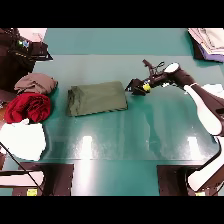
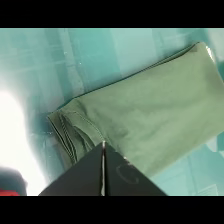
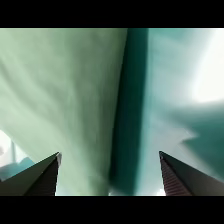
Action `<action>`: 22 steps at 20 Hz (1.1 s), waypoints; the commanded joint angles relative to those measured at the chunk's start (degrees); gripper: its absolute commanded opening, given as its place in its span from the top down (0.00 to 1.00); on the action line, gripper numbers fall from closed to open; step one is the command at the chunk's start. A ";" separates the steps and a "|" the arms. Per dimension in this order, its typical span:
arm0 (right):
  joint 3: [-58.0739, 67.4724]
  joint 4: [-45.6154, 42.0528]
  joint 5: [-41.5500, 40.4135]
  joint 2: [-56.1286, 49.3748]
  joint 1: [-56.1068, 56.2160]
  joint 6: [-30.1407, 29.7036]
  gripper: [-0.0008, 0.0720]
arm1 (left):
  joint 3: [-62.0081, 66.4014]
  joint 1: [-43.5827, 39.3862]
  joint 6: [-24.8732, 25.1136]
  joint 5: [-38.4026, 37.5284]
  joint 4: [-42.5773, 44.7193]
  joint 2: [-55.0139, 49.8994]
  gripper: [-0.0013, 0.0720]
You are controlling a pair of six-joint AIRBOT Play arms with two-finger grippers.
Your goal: Fold the shirts.
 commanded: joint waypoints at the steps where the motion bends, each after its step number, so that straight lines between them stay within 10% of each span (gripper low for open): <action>1: 6.32 3.96 4.26 -7.10 3.63 0.17 0.01 | 0.00 0.04 0.13 0.13 0.00 0.02 0.95; 5: 12.46 10.56 3.82 -12.66 7.78 0.15 0.14 | 0.00 0.04 0.13 0.09 -0.02 0.02 0.95; 9: 13.42 10.80 2.08 -12.61 8.76 -1.40 0.91 | -0.02 0.04 0.13 -0.35 -0.81 0.02 0.95; 10: 13.42 10.80 3.04 -12.20 8.28 -2.16 0.96 | -0.20 0.04 0.13 -0.33 -1.44 0.02 0.95; 22: -2.27 -5.27 0.04 17.70 -18.51 0.85 0.96 | -2.78 -11.72 1.64 0.35 -4.85 0.02 0.95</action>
